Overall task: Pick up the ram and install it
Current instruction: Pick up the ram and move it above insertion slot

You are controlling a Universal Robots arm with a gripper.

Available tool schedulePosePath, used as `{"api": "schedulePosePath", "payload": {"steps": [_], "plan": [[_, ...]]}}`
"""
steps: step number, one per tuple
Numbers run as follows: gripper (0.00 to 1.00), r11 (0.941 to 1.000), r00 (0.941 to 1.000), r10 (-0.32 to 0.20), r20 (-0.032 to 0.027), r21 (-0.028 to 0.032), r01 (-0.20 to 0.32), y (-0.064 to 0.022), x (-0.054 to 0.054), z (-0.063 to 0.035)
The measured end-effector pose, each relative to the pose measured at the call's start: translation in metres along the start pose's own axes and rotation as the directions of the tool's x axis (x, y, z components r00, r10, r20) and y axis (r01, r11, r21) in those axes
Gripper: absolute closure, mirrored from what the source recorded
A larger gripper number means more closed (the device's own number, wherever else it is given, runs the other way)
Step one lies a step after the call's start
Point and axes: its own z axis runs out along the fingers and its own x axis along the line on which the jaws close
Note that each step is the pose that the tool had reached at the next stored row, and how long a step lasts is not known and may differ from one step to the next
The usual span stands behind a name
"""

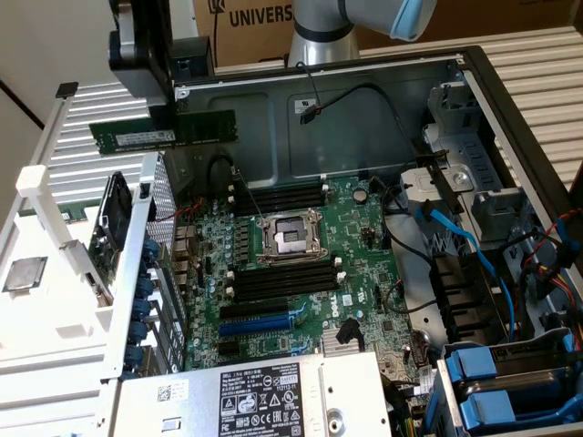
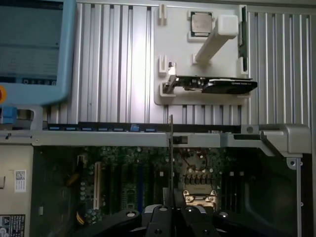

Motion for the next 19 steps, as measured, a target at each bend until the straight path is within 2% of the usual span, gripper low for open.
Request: {"api": "schedulePosePath", "payload": {"steps": [4, 12, 17, 19], "plan": [[0.88, 1.0000, 1.0000, 0.000, -0.0006, 0.0000, 0.000, -0.0150, 0.000, -0.0008], [0.88, 1.0000, 1.0000, 0.000, -0.0066, 0.0000, 0.000, -0.0394, -0.005, -0.0020], [0.88, 1.0000, 1.0000, 0.000, -0.0068, 0.0000, 0.000, -0.0424, -0.005, -0.0021], [0.88, 1.0000, 1.0000, 0.000, -0.0069, -0.0004, 0.000, -0.0465, -0.005, -0.0024]]}}
